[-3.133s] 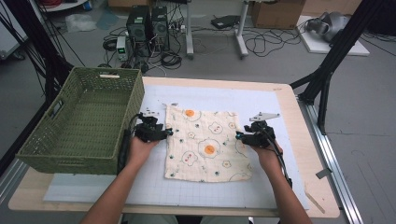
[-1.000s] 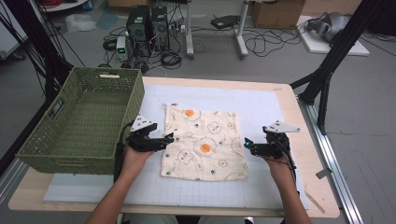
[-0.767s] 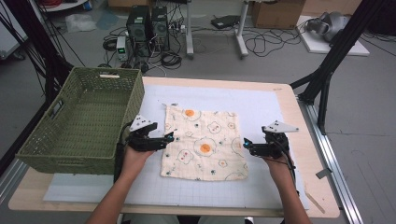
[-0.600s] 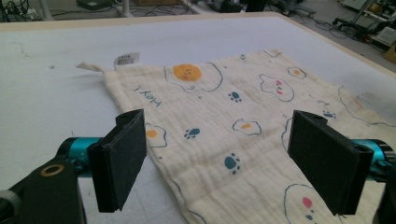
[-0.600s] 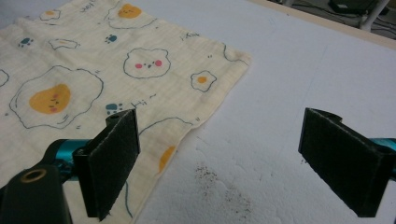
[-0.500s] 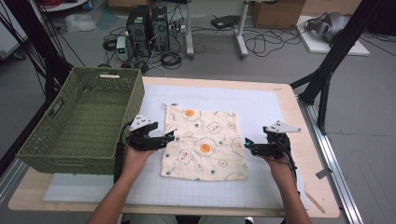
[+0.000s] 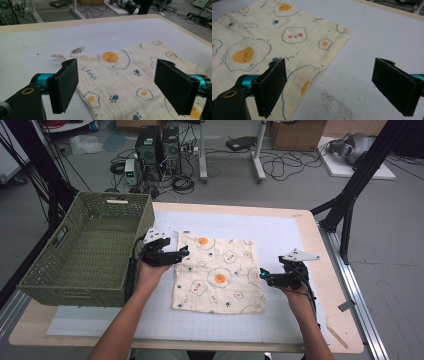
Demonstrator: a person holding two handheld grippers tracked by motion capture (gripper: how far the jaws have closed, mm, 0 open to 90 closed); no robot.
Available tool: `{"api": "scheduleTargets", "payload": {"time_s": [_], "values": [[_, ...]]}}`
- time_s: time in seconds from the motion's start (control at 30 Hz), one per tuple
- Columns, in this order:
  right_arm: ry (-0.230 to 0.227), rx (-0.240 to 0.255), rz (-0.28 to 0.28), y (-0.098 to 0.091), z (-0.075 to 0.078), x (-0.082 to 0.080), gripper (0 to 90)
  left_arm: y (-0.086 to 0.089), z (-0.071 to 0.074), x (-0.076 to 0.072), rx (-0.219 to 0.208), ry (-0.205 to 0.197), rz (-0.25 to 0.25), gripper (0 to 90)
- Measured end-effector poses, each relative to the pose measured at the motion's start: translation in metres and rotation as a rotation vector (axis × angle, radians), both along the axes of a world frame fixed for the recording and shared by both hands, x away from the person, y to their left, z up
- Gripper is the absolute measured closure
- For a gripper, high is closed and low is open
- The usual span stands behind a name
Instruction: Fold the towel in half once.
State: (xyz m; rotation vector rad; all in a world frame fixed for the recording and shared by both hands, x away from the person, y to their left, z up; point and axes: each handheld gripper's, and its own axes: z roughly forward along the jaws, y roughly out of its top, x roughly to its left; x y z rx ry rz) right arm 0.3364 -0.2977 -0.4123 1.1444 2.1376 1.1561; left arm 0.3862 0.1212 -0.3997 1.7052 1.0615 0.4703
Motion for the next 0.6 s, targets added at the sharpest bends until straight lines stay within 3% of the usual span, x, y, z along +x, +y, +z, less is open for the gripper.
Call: {"api": "scheduleTargets", "payload": {"time_s": [0.3, 0.47, 0.6], "values": [[0.009, 0.022, 0.024, 0.003, -0.002, 0.002, 12.0, -0.009, 0.004, 0.033, 0.005, 0.041, 0.01, 23.2], [0.013, 0.018, 0.038, 0.005, -0.002, 0.002, 12.0, -0.009, 0.002, 0.046, -0.004, 0.041, 0.023, 24.0], [0.019, 0.02, 0.04, 0.005, -0.003, 0.002, 12.0, -0.006, -0.009, 0.053, 0.045, 0.077, 0.053, 25.8]]}}
